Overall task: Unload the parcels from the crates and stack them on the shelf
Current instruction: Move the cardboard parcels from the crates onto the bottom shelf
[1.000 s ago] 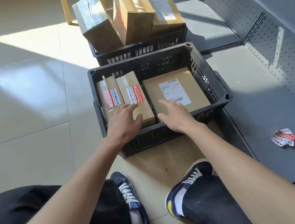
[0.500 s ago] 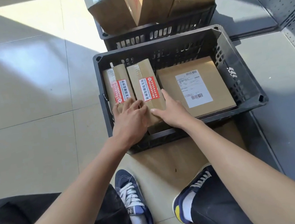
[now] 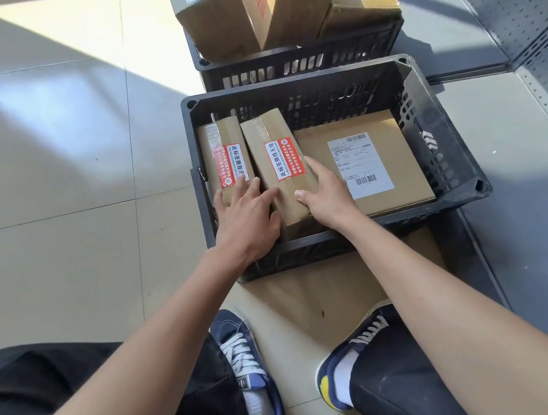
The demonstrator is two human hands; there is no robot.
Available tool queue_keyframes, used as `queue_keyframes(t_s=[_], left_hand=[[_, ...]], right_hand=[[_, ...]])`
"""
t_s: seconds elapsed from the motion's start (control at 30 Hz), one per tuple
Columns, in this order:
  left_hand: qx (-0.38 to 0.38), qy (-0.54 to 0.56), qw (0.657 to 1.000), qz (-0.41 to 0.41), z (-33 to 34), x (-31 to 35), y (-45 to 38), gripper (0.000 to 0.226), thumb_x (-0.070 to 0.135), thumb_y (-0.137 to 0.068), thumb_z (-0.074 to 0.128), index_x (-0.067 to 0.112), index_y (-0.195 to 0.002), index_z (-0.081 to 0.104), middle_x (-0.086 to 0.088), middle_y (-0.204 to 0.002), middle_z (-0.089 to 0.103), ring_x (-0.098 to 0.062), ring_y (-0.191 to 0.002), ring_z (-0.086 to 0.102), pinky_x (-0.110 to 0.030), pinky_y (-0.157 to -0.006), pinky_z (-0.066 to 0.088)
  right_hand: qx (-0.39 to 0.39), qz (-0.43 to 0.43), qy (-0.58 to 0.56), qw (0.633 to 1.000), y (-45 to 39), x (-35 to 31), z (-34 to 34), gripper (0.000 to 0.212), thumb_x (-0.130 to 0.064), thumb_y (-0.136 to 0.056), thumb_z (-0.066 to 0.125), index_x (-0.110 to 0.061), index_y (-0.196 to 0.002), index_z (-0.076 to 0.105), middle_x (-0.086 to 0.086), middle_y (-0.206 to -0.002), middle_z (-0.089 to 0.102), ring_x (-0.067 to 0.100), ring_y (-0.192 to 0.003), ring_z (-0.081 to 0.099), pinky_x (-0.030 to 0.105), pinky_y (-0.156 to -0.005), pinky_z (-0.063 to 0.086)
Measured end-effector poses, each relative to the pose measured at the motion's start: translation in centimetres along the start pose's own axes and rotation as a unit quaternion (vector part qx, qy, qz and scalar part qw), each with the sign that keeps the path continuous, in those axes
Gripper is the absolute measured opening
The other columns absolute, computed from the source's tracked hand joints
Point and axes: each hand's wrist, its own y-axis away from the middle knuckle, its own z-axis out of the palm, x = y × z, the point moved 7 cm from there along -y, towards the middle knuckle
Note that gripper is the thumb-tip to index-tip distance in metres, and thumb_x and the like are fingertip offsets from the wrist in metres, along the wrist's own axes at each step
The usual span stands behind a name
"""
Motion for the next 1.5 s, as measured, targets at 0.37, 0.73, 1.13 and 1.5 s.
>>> queue_keyframes(t_s=[0.37,0.73,1.13,1.5], left_hand=[[0.011,0.165,0.986,-0.029,-2.9,0.6,1.2,0.077,0.006,-0.094,0.045,0.031,-0.161,0.017,-0.01,-0.159,0.039,-0.026,-0.155,0.013,-0.054,-0.122,0.003],[0.037,0.254,0.966,0.021,-7.1,2.7,3.3,0.072,-0.007,-0.095,0.048,0.033,-0.154,0.039,-0.003,-0.161,0.038,-0.028,-0.151,0.028,-0.056,-0.118,0.032],[0.064,0.268,0.957,0.087,-11.4,6.2,6.8,0.058,0.016,-0.101,0.058,0.031,-0.154,0.04,0.002,-0.158,0.043,-0.023,-0.145,0.038,-0.056,-0.115,0.039],[0.048,0.347,0.937,-0.006,-11.5,6.0,7.5,0.058,0.027,-0.103,0.058,0.022,-0.156,0.036,-0.002,-0.156,0.044,-0.014,-0.119,0.049,-0.041,-0.099,0.044]], right_hand=[[-0.011,-0.068,0.058,0.996,2.2,-2.0,-0.2,0.081,-0.044,-0.09,0.068,-0.037,-0.157,0.024,-0.001,-0.145,0.048,0.021,-0.134,0.045,0.041,-0.109,0.042],[0.017,-0.108,0.081,0.991,6.0,-5.5,-4.5,0.097,-0.046,-0.081,0.077,-0.033,-0.159,0.021,-0.001,-0.14,0.041,0.021,-0.13,0.045,0.041,-0.105,0.045],[0.112,-0.123,0.01,0.986,12.1,-6.6,-13.3,0.088,-0.042,-0.079,0.078,-0.03,-0.155,0.034,-0.001,-0.143,0.049,0.016,-0.126,0.048,0.039,-0.105,0.047],[0.126,-0.144,-0.13,0.973,14.1,-6.1,-17.6,0.082,-0.035,-0.077,0.08,-0.023,-0.151,0.045,-0.013,-0.138,0.058,-0.003,-0.12,0.056,0.009,-0.096,0.044]])
